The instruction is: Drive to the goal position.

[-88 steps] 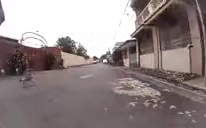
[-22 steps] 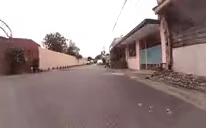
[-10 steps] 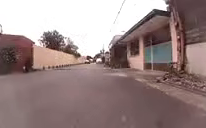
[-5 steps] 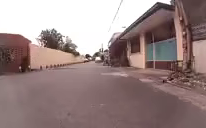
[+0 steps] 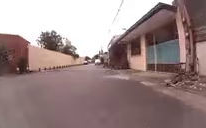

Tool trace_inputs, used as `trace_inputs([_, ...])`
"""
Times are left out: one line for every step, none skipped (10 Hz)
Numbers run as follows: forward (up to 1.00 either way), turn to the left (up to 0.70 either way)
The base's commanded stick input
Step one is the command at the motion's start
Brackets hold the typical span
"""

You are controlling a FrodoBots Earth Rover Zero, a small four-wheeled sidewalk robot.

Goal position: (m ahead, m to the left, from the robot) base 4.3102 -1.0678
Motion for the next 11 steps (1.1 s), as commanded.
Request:
trace_inputs([0.70, 0.00])
trace_inputs([0.70, 0.00])
trace_inputs([0.70, 0.00])
trace_inputs([0.70, 0.00])
trace_inputs([0.70, 0.00])
trace_inputs([0.70, 0.00])
trace_inputs([0.70, 0.00])
trace_inputs([0.70, 0.00])
trace_inputs([0.70, 0.00])
trace_inputs([0.70, 0.00])
trace_inputs([0.70, 0.00])
